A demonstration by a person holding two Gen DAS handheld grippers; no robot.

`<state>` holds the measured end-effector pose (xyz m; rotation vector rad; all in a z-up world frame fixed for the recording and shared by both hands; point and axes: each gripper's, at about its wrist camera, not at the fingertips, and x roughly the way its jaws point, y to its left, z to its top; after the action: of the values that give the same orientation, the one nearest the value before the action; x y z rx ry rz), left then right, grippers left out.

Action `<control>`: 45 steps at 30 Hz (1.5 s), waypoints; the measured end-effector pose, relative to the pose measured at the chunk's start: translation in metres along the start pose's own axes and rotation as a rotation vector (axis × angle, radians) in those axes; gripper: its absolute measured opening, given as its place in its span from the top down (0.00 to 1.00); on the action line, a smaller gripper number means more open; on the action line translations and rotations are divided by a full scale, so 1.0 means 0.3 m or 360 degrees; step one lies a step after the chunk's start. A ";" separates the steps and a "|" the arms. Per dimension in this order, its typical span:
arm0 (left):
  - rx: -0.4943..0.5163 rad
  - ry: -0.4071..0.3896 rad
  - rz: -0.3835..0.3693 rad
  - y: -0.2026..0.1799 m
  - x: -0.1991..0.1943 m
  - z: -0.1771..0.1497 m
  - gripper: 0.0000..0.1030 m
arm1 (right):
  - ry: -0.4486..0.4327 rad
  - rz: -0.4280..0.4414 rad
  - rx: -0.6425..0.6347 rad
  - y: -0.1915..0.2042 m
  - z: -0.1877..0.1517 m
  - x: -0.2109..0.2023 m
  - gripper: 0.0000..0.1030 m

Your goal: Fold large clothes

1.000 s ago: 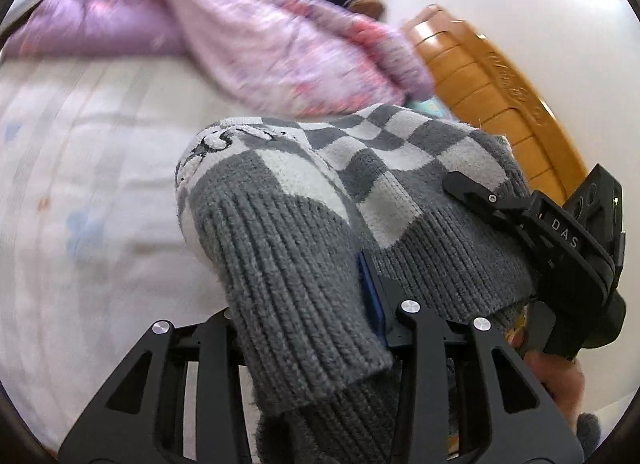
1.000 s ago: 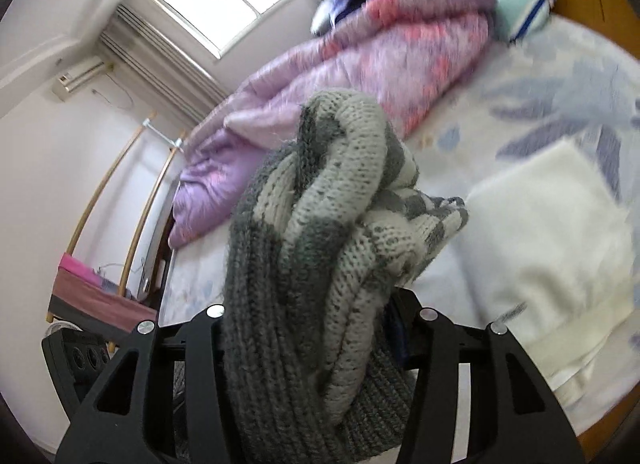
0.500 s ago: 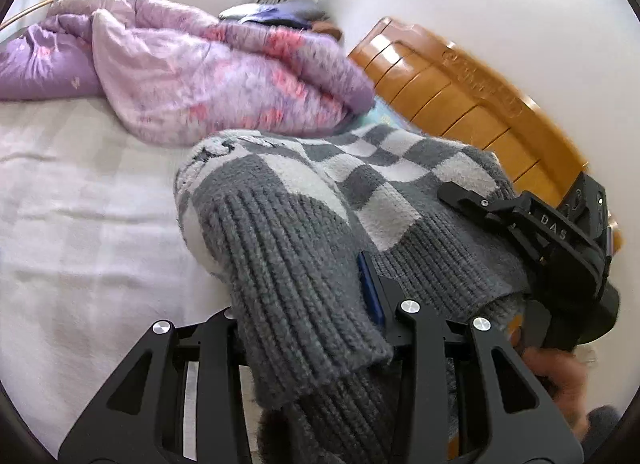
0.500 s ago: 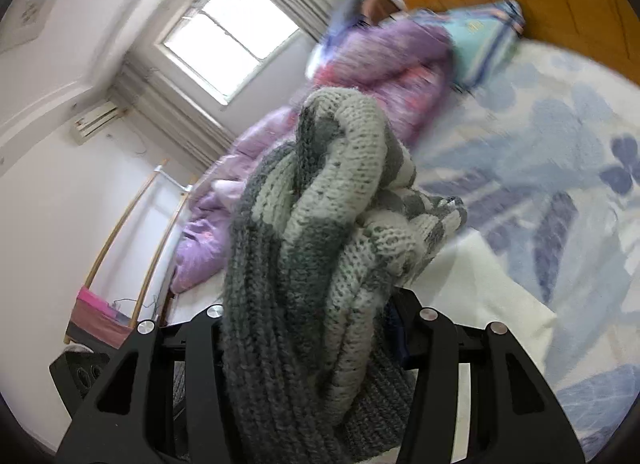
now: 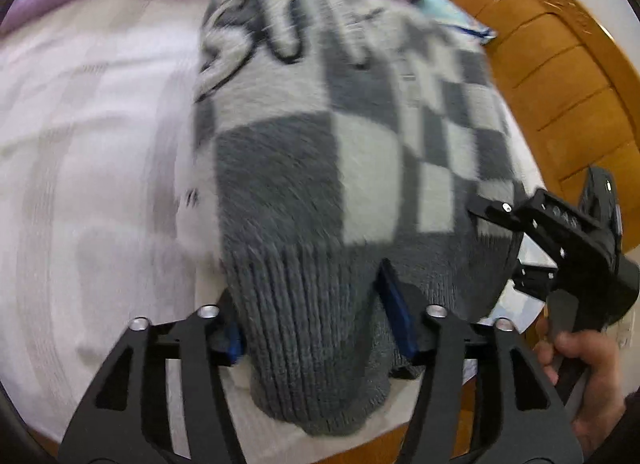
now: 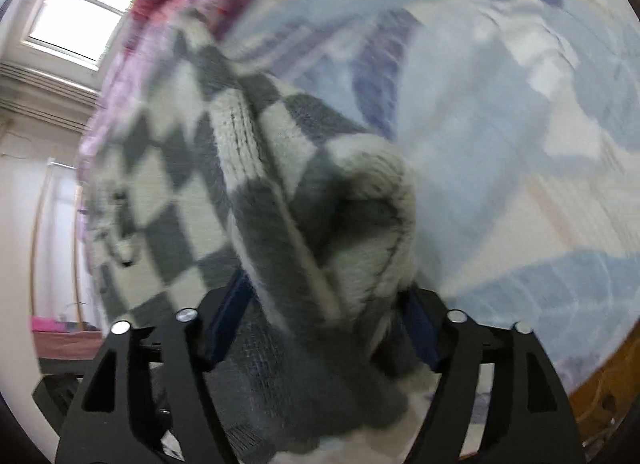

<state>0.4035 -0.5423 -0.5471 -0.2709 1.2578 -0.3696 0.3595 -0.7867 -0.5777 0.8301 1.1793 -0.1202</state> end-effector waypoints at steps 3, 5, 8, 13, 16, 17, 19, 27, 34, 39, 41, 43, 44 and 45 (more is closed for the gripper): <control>0.0037 -0.0019 0.0065 0.026 0.008 -0.005 0.23 | -0.0010 -0.0059 0.0004 -0.033 -0.035 0.009 0.18; 0.0033 -0.0027 0.0073 0.046 0.007 0.003 0.20 | -0.0015 -0.0061 0.0018 -0.045 -0.042 -0.006 0.18; 0.0020 -0.0004 0.0078 0.069 -0.001 0.014 0.19 | -0.0023 -0.0189 -0.0050 -0.020 -0.062 -0.038 0.18; -0.0008 -0.0017 0.0137 0.112 -0.088 0.030 0.16 | -0.0016 -0.0498 -0.0193 0.059 -0.114 -0.092 0.17; -0.0090 -0.0027 0.0183 0.159 -0.150 0.040 0.14 | -0.0052 -0.0497 -0.0249 0.127 -0.172 -0.148 0.17; -0.0121 -0.0036 0.0201 0.183 -0.168 0.049 0.14 | -0.0067 -0.0472 -0.0262 0.155 -0.189 -0.167 0.17; -0.0144 -0.0037 0.0237 0.194 -0.211 0.039 0.14 | -0.0087 -0.0435 -0.0292 0.215 -0.220 -0.195 0.17; -0.0141 -0.0153 0.0269 0.256 -0.413 0.076 0.14 | -0.0124 -0.0270 -0.0476 0.497 -0.285 -0.191 0.17; -0.0003 -0.0284 0.0367 0.282 -0.628 0.123 0.13 | -0.0201 -0.0218 -0.0610 0.717 -0.387 -0.243 0.17; 0.0087 -0.0400 0.0359 0.322 -0.856 0.108 0.13 | -0.0309 -0.0211 -0.0680 0.871 -0.498 -0.352 0.17; 0.0135 -0.0434 0.0342 0.345 -0.959 0.085 0.13 | -0.0352 -0.0196 -0.0715 0.947 -0.575 -0.414 0.16; 0.0183 -0.0448 0.0328 0.370 -1.057 0.059 0.13 | -0.0407 -0.0200 -0.0734 1.016 -0.661 -0.476 0.15; 0.0217 -0.0471 0.0318 0.389 -1.129 0.036 0.13 | -0.0449 -0.0202 -0.0741 1.051 -0.714 -0.513 0.15; 0.0247 -0.0493 0.0303 0.407 -1.195 0.014 0.13 | -0.0479 -0.0202 -0.0744 1.075 -0.753 -0.541 0.13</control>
<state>0.3285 -0.2825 -0.2820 -0.0708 0.9358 -0.2488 0.2782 -0.4703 -0.3046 0.3116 0.9219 -0.0660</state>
